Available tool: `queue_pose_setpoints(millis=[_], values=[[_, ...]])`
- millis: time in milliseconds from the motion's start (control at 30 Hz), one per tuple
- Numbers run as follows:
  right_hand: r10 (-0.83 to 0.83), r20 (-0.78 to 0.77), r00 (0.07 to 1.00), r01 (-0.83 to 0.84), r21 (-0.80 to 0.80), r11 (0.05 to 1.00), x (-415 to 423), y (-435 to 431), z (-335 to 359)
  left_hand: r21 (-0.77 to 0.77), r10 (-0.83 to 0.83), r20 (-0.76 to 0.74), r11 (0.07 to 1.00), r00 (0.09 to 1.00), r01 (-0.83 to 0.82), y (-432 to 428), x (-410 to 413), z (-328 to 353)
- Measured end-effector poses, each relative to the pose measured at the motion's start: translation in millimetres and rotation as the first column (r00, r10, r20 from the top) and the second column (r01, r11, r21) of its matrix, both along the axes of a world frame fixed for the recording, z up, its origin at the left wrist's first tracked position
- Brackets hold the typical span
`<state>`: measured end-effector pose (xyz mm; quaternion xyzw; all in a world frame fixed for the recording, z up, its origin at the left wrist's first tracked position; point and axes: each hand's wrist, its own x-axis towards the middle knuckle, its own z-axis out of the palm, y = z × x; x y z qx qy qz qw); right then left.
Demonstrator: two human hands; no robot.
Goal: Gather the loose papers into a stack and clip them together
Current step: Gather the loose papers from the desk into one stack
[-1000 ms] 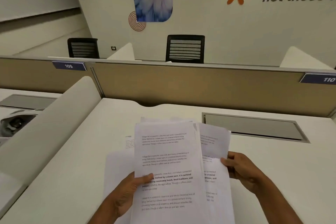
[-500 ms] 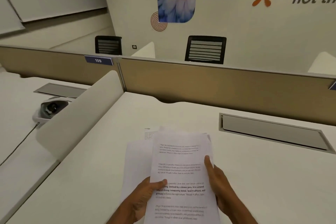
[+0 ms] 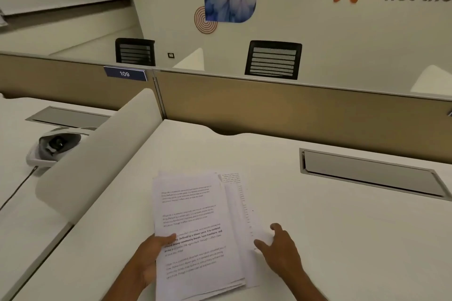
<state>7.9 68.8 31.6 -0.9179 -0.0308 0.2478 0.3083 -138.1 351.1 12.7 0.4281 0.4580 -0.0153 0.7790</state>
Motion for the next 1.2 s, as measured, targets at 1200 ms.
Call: queue_pose_setpoints(millis=[1200], values=[[0.003, -0.035, 0.999, -0.005, -0.067, 0.998, 13, 80, -21, 0.153, -0.082, -0.159, 0.982, 0.984, 0.107, 16, 12, -21]])
